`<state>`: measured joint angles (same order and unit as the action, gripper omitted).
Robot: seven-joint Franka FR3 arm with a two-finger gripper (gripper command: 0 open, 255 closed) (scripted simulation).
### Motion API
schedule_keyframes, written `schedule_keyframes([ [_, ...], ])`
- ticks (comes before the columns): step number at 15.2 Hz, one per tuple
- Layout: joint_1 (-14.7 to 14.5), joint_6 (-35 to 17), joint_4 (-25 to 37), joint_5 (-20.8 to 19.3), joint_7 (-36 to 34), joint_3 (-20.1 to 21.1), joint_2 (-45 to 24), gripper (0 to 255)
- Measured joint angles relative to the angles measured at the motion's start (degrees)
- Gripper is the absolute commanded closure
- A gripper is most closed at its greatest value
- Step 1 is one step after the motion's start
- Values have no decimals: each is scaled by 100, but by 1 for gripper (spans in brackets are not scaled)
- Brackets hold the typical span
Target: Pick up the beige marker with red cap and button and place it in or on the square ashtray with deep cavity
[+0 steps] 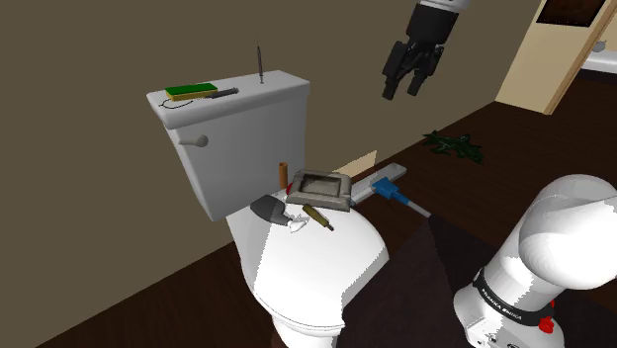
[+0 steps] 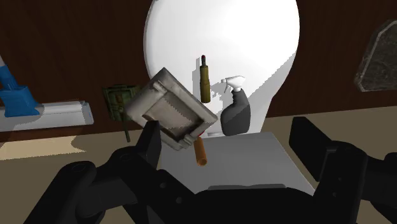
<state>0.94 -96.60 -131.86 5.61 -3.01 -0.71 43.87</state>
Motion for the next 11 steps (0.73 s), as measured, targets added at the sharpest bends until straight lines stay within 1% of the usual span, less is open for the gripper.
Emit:
schedule_keyframes([
  [1, 0, 0, 0, 0, 0, 0, 0, 0],
  [3, -14, -218, -167, 16, -16, 47, -72, 0],
  [11, -60, -1668, -981, 44, 45, 183, -835, 0],
])
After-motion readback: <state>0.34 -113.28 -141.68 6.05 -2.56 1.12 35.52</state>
